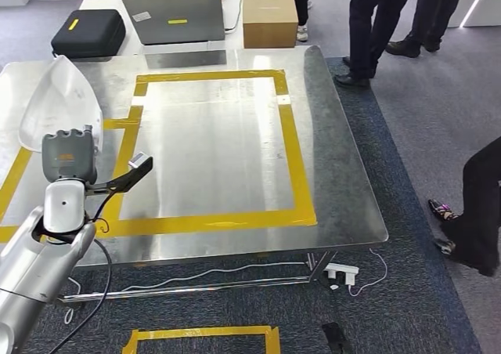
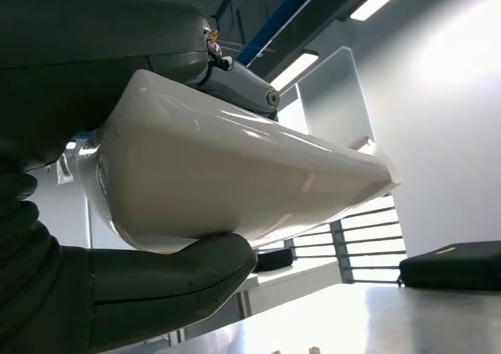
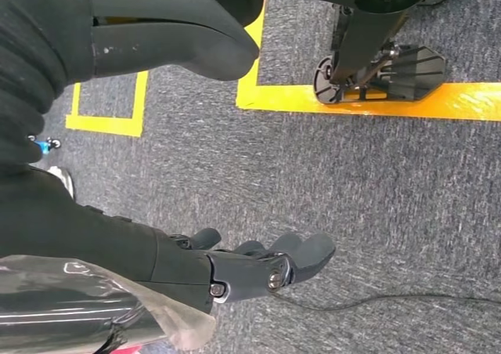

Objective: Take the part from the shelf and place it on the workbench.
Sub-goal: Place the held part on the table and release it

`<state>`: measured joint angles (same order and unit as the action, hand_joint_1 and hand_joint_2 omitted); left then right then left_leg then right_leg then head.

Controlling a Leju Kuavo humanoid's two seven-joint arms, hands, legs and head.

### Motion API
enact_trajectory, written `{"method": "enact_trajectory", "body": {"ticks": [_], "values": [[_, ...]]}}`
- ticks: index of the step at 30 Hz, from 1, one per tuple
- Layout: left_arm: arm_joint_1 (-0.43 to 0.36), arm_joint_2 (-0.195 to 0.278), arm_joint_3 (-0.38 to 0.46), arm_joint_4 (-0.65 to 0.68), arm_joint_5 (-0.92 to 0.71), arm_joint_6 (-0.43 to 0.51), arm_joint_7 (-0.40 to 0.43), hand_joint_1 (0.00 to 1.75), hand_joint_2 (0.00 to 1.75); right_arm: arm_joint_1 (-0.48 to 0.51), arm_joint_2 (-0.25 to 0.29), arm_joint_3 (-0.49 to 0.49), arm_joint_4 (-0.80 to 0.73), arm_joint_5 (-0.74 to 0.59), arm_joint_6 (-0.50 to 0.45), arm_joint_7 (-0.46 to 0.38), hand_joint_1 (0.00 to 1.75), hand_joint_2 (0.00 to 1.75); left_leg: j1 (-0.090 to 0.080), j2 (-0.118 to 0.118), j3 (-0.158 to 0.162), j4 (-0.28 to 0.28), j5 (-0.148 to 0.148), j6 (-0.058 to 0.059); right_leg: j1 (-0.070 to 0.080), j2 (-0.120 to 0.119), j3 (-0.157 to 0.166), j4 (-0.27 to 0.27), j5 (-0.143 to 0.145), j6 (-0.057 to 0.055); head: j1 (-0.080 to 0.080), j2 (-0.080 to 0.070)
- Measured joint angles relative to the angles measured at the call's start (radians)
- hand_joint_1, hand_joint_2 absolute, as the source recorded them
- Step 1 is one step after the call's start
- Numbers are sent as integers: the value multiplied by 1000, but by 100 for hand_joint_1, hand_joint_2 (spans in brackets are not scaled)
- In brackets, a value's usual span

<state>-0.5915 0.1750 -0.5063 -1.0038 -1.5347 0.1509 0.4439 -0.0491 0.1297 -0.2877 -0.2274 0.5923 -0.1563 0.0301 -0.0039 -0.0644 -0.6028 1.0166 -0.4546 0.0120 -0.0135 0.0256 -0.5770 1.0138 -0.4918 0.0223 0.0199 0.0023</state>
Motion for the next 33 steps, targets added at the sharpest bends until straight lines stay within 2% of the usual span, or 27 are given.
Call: {"method": "enact_trajectory", "body": {"ticks": [8,17,25,33], "values": [[-15,-21,-22,66,0,-19,-3,175,175,-1,0,-23,0,15,1,-2,0,175,0,0,0,0,0,0,0,0,0,0,0,0,0,0],[-20,-59,-82,139,0,-19,-12,175,175,-2,0,-50,0,27,4,-2,0,175,0,0,0,0,0,0,-1,0,0,0,0,0,0,0],[-21,-71,-104,166,0,-22,-11,175,175,-1,1,-63,0,29,5,-2,0,175,0,0,0,0,0,0,-1,0,0,0,0,0,0,0],[-64,-85,-115,239,0,-118,10,175,175,-2,2,-69,0,51,13,-5,0,175,0,0,0,0,0,0,-1,0,0,0,0,0,0,0]]}}
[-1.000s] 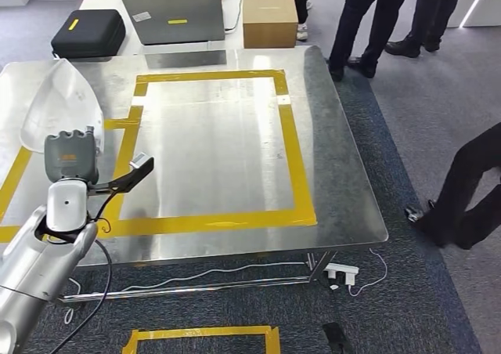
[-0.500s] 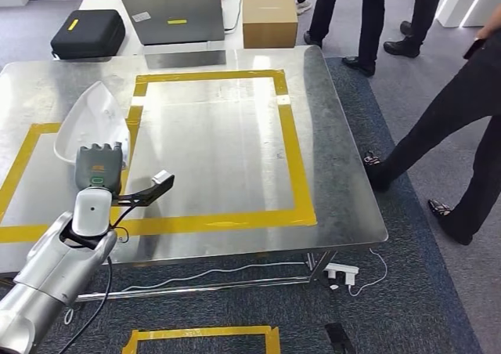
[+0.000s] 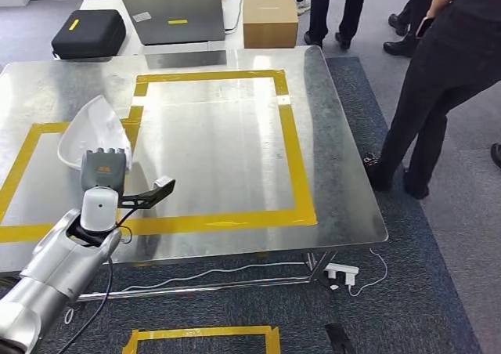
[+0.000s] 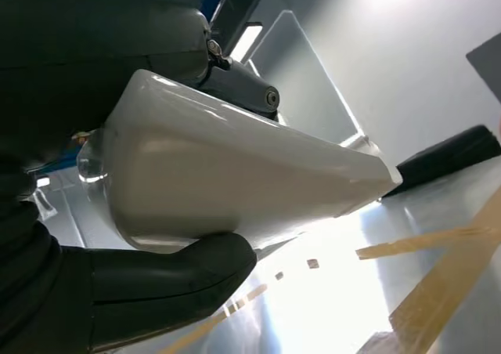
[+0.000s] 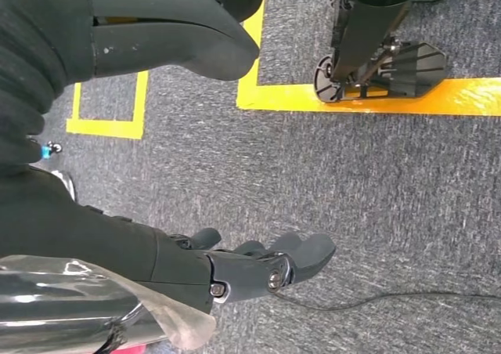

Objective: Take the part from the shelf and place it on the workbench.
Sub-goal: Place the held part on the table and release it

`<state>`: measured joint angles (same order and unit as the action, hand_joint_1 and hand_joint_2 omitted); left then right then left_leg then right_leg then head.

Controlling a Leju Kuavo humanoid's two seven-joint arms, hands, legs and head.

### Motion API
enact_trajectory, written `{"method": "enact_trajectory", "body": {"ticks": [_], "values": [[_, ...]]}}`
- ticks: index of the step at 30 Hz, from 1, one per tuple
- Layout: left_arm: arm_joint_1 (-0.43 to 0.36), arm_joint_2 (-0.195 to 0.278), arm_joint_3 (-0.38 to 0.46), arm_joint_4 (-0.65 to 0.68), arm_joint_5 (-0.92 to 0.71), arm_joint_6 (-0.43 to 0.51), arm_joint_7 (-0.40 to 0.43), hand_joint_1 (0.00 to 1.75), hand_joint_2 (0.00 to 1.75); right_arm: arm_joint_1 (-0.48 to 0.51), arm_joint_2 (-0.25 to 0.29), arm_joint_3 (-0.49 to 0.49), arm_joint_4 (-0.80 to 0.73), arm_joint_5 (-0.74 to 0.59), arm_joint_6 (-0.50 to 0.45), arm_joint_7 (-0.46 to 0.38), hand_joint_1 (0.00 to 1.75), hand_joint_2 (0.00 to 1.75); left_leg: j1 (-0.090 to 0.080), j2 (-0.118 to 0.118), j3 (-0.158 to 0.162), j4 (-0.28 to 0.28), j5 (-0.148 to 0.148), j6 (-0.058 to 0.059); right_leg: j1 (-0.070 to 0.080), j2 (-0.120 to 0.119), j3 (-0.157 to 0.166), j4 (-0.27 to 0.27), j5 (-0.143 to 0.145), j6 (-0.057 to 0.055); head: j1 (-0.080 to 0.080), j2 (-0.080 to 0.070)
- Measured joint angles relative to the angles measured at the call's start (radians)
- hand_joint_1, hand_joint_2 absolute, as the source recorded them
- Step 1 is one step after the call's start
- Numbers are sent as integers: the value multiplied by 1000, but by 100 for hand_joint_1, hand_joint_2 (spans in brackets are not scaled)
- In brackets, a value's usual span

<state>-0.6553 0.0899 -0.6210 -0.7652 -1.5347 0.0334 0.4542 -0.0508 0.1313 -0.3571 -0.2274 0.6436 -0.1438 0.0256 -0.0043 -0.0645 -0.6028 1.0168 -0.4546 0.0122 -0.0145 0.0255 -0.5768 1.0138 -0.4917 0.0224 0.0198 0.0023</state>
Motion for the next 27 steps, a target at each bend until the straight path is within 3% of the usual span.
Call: {"method": "enact_trajectory", "body": {"ticks": [9,13,18,22,27], "values": [[-52,-2,0,114,0,-29,50,175,175,0,1,-19,0,31,3,12,0,175,0,0,0,0,0,0,0,0,0,0,0,0,0,0],[-68,4,1,144,0,-29,68,0,175,0,2,-27,0,39,5,14,0,0,0,0,0,0,0,0,0,0,0,0,0,0,0,0],[-81,25,15,174,0,15,79,0,175,0,2,-45,0,59,9,11,0,0,0,0,0,0,0,0,0,0,0,0,0,0,0,0],[-85,37,35,185,0,44,89,0,0,0,3,-62,0,73,9,9,0,0,0,0,0,0,0,0,0,0,0,0,0,0,0,0],[-85,46,58,191,0,64,90,0,0,0,5,-75,0,94,9,10,0,0,0,0,0,0,0,0,0,0,0,0,0,0,0,0]]}}
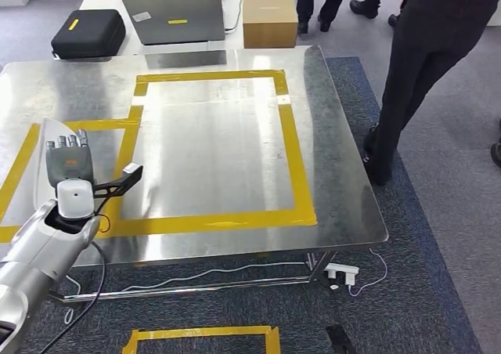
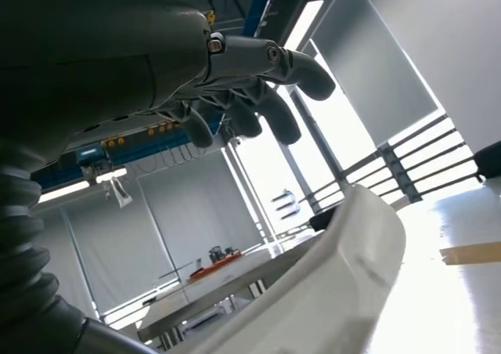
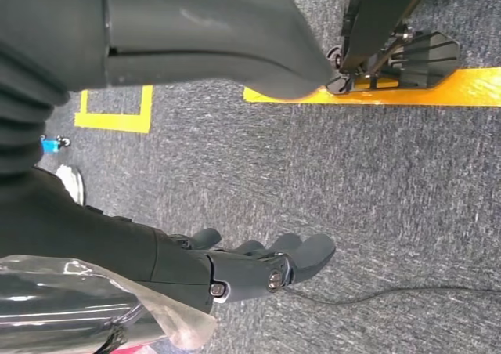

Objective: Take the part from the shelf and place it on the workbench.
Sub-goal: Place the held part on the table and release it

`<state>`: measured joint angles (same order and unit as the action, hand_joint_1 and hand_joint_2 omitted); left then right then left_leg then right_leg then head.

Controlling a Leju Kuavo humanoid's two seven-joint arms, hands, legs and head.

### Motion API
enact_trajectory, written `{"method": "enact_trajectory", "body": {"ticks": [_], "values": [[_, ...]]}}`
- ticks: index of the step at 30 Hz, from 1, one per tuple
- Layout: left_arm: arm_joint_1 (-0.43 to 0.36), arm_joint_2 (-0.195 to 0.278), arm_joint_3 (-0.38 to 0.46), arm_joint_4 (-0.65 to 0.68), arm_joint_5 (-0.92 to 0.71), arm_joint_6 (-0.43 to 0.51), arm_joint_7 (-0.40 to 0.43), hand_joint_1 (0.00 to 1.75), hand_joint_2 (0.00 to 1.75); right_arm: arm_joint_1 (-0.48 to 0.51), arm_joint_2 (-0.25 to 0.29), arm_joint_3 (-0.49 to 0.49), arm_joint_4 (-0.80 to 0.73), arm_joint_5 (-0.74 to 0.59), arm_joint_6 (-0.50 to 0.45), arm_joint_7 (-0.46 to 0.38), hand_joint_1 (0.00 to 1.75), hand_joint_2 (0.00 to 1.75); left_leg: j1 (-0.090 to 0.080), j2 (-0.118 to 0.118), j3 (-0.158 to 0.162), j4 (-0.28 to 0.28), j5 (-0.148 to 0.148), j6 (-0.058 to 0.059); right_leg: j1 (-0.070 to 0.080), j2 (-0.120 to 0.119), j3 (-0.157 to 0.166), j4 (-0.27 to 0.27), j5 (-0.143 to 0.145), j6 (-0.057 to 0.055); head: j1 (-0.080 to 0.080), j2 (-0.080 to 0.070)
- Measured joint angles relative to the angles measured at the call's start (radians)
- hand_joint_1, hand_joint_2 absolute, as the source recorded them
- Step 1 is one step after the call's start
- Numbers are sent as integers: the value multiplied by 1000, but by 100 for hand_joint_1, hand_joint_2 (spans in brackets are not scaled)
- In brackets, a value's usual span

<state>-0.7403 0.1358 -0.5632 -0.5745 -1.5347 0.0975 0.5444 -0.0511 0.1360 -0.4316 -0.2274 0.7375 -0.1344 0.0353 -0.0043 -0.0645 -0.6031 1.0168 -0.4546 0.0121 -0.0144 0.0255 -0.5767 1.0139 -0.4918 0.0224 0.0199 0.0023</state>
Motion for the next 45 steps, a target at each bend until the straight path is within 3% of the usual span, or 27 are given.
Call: {"method": "enact_trajectory", "body": {"ticks": [9,19,27,31,33,34,37,38,40,42,43,45], "values": [[0,26,24,15,0,73,-14,0,0,-1,13,-13,0,37,3,3,0,0,0,0,0,0,0,0,0,0,0,0,0,0,0,0],[2,19,20,5,0,132,-34,0,0,-2,15,-41,0,61,2,9,0,0,0,0,0,0,0,0,0,0,0,0,0,0,0,0],[28,-8,-18,-139,0,136,-36,0,0,-1,17,-75,0,83,1,28,0,0,-5,0,-2,8,-4,7,-4,0,1,-2,2,5,-1,0],[38,-10,-32,-221,0,133,-38,0,0,0,19,-90,0,91,1,32,0,0,-5,1,-2,6,1,17,-6,1,2,-5,5,16,-1,0],[43,-12,-38,-260,0,131,-41,0,0,-1,19,-97,0,96,1,36,0,0,0,5,3,-9,13,26,-3,-3,-8,13,-16,20,1,0],[45,-14,-40,-277,0,128,-42,0,0,-1,19,-100,0,98,1,38,0,0,4,7,4,-17,18,30,-2,-8,-25,50,-44,22,3,0],[58,-14,-49,-309,0,123,-44,0,0,0,19,-109,0,104,3,45,0,0,5,13,-1,-20,25,33,-4,-17,-99,232,-137,29,6,0],[62,-15,-52,-314,0,122,-45,0,0,0,19,-111,0,106,3,47,0,0,5,14,-3,-20,25,33,-5,-17,-113,269,-150,31,6,0],[64,-15,-55,-318,0,122,-45,0,0,1,19,-113,0,106,4,48,0,0,5,14,-4,-19,26,32,-5,-17,-122,289,-156,32,6,0],[68,-15,-58,-321,0,122,-46,0,0,1,19,-115,0,106,4,48,0,0,6,14,-5,-19,27,31,-5,-17,-121,291,-150,33,7,0],[72,-17,-64,-330,0,123,-48,0,0,0,19,-118,-1,106,4,49,0,0,7,14,-7,-17,28,28,-7,-17,-86,229,-115,34,7,0],[78,-20,-78,-352,0,123,-49,0,0,-1,19,-126,-2,106,6,49,0,0,9,11,-20,-9,38,9,-7,-9,-4,83,-49,28,9,0]]}}
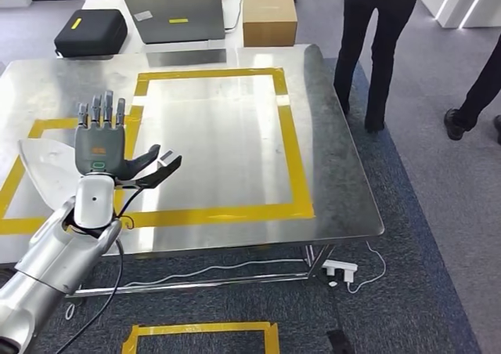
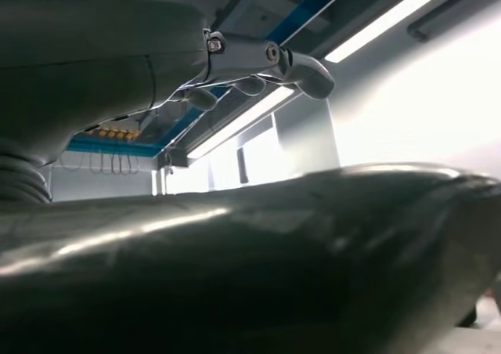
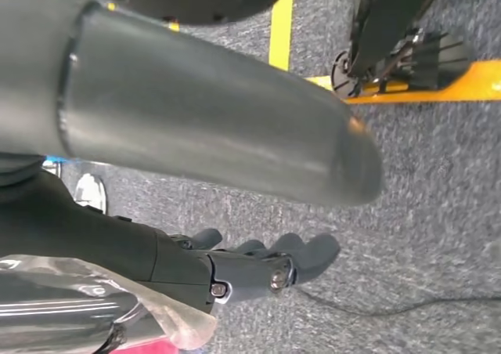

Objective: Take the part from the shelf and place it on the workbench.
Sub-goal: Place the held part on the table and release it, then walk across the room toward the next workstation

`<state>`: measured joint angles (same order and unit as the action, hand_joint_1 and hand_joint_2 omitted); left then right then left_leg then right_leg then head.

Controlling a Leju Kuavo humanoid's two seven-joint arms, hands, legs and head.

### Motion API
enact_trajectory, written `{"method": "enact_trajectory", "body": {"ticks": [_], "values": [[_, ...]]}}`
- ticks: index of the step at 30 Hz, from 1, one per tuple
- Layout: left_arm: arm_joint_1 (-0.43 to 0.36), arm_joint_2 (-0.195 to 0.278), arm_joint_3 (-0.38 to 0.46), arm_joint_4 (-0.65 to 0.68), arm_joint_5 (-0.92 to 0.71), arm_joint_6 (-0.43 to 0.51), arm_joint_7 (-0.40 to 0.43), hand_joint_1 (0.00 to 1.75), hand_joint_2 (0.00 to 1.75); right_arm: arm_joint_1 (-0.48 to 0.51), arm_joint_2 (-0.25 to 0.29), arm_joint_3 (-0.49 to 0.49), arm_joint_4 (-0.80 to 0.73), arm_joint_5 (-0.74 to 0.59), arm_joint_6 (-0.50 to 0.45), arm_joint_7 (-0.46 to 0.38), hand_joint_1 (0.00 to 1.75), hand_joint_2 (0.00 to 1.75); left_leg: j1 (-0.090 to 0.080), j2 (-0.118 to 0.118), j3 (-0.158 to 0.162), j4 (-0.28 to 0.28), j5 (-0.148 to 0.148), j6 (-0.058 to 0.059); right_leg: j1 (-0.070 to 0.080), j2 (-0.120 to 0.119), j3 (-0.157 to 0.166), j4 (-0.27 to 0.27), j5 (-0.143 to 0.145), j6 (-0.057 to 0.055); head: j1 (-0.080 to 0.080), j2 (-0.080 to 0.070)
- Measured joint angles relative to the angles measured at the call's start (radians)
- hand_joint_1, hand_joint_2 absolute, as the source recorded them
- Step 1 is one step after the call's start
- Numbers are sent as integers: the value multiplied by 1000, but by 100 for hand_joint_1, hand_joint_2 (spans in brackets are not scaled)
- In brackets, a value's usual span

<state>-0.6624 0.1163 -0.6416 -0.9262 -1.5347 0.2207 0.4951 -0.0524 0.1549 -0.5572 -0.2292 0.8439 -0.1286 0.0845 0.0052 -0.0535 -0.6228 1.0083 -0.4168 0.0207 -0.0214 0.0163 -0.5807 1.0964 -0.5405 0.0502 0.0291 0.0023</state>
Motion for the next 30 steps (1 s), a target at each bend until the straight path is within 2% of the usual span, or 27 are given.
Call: {"method": "enact_trajectory", "body": {"ticks": [1,2,3,4,5,7,8,9,10,12,13,14,15,17,18,19,20,22,23,24,25,26,27,28,29,30], "values": [[2,-1,-7,-11,0,0,0,0,0,-1,0,-4,-1,0,1,0,0,0,1,-3,-7,4,7,-13,0,2,38,-74,33,-9,1,0],[2,0,-11,-15,0,0,0,0,0,-1,0,-6,-1,0,1,0,0,0,1,-2,-15,8,7,-25,1,2,40,-87,38,-21,2,0],[3,1,-14,-18,0,1,0,0,0,-1,1,-8,-2,0,1,0,0,0,2,5,-21,21,-6,-33,0,-1,34,-89,45,-33,0,0],[2,2,-16,-19,0,1,0,0,0,-1,1,-10,-3,0,1,1,0,0,2,14,-33,54,-37,-37,0,-6,27,-91,52,-43,-3,0],[2,2,-18,-21,0,1,0,0,0,-1,2,-10,-3,0,1,1,0,0,3,25,-50,107,-81,-41,0,-11,19,-92,59,-50,-6,0],[4,2,-25,-24,0,2,-1,0,0,1,2,-14,-4,0,2,3,0,0,5,36,-85,239,-163,-48,2,-19,0,-91,72,-56,-9,0],[7,1,-29,-27,0,2,-1,0,0,1,2,-17,-4,0,2,3,0,0,5,38,-90,282,-180,-49,3,-23,-11,-90,80,-56,-9,0],[9,0,-34,-30,0,1,0,0,0,1,2,-20,-4,0,3,4,0,0,5,39,-81,294,-178,-49,4,-27,-21,-90,87,-55,-9,0],[10,-2,-38,-35,0,1,0,0,0,1,2,-23,-4,0,4,4,0,0,5,40,-51,265,-157,-46,5,-31,-31,-89,94,-54,-9,0],[10,-6,-47,-47,0,1,1,0,0,0,2,-26,-4,1,6,6,0,0,2,42,47,129,-113,-35,8,-36,-47,-87,108,-49,-9,0],[9,-8,-52,-55,0,1,2,0,0,0,2,-28,-4,2,6,6,0,0,-1,44,93,57,-104,-29,9,-39,-53,-86,115,-44,-8,0],[9,-11,-56,-62,0,1,2,0,0,0,3,-31,-4,3,6,6,0,0,-4,46,122,9,-104,-24,10,-41,-56,-87,122,-40,-8,0],[9,-13,-61,-69,0,2,3,0,0,0,3,-35,-5,4,5,6,0,0,-7,47,135,-17,-107,-20,10,-42,-58,-89,130,-34,-8,0],[10,-16,-71,-79,0,2,5,0,0,0,3,-42,-5,7,5,7,0,0,-7,48,128,-27,-94,-10,9,-42,-62,-93,142,-23,-8,0],[10,-18,-76,-84,0,2,6,0,0,0,3,-46,-6,8,5,8,0,0,-6,49,122,-30,-84,-2,8,-39,-70,-86,131,-18,-8,0],[10,-20,-79,-89,0,2,6,0,0,1,2,-49,-6,9,4,9,0,0,-4,50,112,-34,-72,6,8,-33,-82,-61,101,-14,-7,0],[11,-23,-83,-94,0,2,8,0,0,1,2,-52,-6,11,4,9,0,0,-2,51,101,-36,-61,12,7,-28,-100,-14,56,-11,-5,0],[13,-28,-88,-103,0,2,11,0,0,1,2,-59,-7,14,4,9,0,0,-3,50,73,-34,-41,18,8,-20,-138,120,-35,-6,0,0],[15,-29,-91,-107,0,2,13,0,0,0,2,-63,-8,16,4,9,0,0,-3,50,59,-33,-31,18,8,-19,-146,174,-54,-5,1,0],[17,-29,-94,-111,0,2,15,0,0,0,1,-66,-8,18,4,10,0,0,-4,50,46,-32,-22,17,8,-19,-140,198,-50,-4,1,0],[20,-29,-97,-116,0,2,16,0,0,1,1,-68,-9,21,4,11,0,0,-4,50,34,-30,-14,15,8,-19,-117,187,-28,-4,2,0],[22,-29,-100,-122,0,2,17,0,0,1,1,-70,-10,24,4,12,0,0,-4,50,24,-27,-7,12,8,-19,-76,139,0,-6,2,0],[23,-29,-102,-128,0,2,18,0,0,1,0,-72,-12,26,4,13,0,0,-4,49,14,-23,-2,9,9,-16,-24,67,20,-9,2,0],[23,-29,-103,-135,0,1,18,0,0,0,0,-74,-14,28,3,13,0,0,-5,49,5,-19,4,5,9,-14,28,-8,27,-13,3,0],[23,-29,-105,-141,0,1,19,0,0,-1,-1,-76,-15,29,3,14,0,0,-6,49,-2,-15,10,0,11,-11,67,-68,25,-17,3,0],[24,-29,-106,-145,0,1,20,0,0,-1,-1,-77,-16,30,3,14,0,0,-6,49,-7,-13,17,-5,13,-8,90,-104,18,-20,4,0]]}}
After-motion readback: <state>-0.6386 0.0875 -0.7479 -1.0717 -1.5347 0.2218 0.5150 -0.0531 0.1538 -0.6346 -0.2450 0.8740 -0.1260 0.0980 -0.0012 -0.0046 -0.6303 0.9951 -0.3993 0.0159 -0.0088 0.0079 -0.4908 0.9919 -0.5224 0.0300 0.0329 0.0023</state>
